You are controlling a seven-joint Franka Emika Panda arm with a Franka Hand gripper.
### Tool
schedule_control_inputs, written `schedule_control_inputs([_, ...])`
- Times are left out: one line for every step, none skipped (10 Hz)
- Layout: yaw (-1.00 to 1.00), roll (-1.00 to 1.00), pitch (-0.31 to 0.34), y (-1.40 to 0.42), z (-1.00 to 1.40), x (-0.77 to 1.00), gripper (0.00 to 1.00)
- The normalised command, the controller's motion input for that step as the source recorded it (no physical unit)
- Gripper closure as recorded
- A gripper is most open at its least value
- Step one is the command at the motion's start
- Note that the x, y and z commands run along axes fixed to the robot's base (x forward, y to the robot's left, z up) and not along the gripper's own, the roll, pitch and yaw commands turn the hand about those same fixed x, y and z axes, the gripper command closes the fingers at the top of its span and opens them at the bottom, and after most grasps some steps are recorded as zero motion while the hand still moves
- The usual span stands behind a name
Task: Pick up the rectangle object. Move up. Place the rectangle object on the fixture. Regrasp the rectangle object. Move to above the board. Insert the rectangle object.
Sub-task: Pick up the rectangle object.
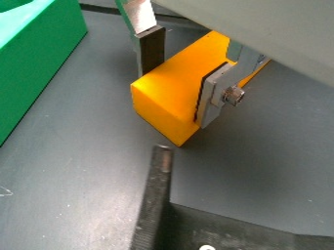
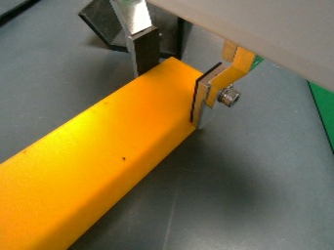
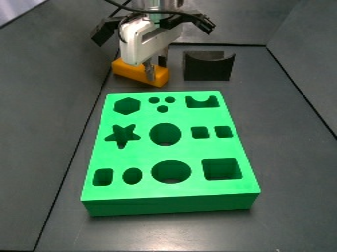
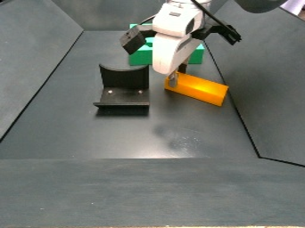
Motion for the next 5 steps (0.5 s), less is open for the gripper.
schedule_control_inputs([0.0,0.0,0.0,0.0,0.0,0.0,1.0])
schedule_control_inputs([0.0,0.0,0.0,0.0,0.0,0.0,1.0])
schedule_control_inputs([0.0,0.0,0.0,0.0,0.0,0.0,1.0])
schedule_control_inputs([0.0,0.0,0.0,0.0,0.0,0.0,1.0])
schedule_control_inputs([0.0,0.0,0.0,0.0,0.0,0.0,1.0])
